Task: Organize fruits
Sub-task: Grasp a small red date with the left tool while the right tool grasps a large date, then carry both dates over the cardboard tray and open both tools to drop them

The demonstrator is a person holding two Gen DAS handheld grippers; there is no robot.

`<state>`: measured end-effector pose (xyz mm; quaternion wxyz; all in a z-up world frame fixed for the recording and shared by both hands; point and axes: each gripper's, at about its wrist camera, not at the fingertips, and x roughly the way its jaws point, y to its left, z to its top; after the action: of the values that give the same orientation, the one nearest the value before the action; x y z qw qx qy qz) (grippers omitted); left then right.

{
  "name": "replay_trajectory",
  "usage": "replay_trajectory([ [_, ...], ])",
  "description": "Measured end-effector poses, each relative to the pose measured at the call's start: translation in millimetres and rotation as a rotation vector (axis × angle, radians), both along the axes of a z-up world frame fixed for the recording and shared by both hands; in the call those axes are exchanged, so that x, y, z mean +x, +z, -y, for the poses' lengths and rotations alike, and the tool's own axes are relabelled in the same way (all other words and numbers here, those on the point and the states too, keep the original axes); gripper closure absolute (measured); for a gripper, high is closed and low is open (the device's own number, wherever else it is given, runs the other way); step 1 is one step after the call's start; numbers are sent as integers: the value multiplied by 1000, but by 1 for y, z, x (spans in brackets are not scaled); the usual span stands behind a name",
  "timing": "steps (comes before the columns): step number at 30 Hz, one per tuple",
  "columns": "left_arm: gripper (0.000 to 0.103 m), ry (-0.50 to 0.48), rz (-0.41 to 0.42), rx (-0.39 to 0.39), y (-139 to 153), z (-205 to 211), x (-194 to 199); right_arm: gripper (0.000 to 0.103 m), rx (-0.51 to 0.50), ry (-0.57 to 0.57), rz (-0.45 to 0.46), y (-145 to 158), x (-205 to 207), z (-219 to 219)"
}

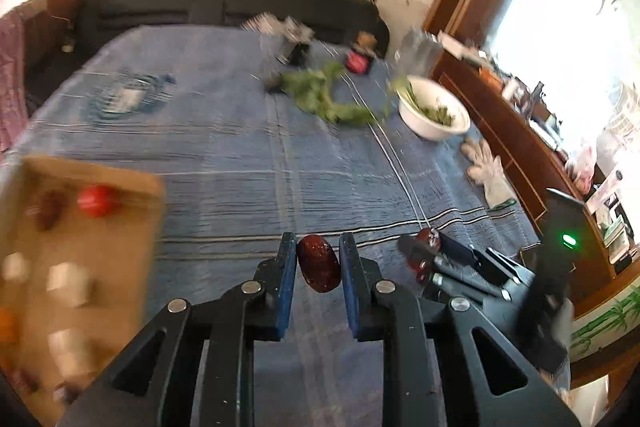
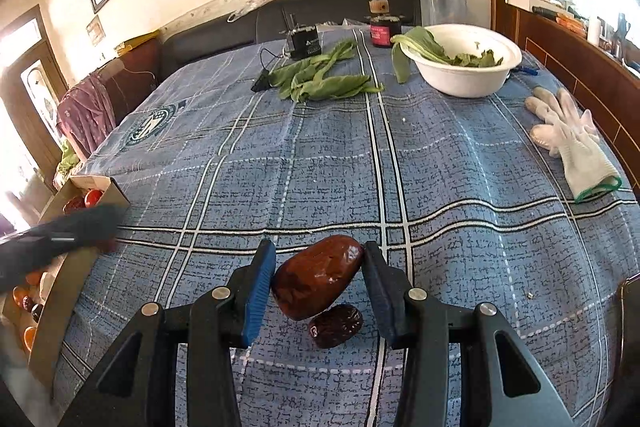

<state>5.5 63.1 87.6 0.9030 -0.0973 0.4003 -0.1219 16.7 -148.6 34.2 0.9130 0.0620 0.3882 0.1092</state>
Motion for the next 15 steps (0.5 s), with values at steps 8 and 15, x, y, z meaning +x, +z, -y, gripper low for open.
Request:
replay_trajectory([
  [8,82,268,75,80,30,-116,-81,55,-21,65,80,21,-21,-29],
  [15,82,391,55,30,17,-179,-115,55,51,236,86,50,-59,-99],
])
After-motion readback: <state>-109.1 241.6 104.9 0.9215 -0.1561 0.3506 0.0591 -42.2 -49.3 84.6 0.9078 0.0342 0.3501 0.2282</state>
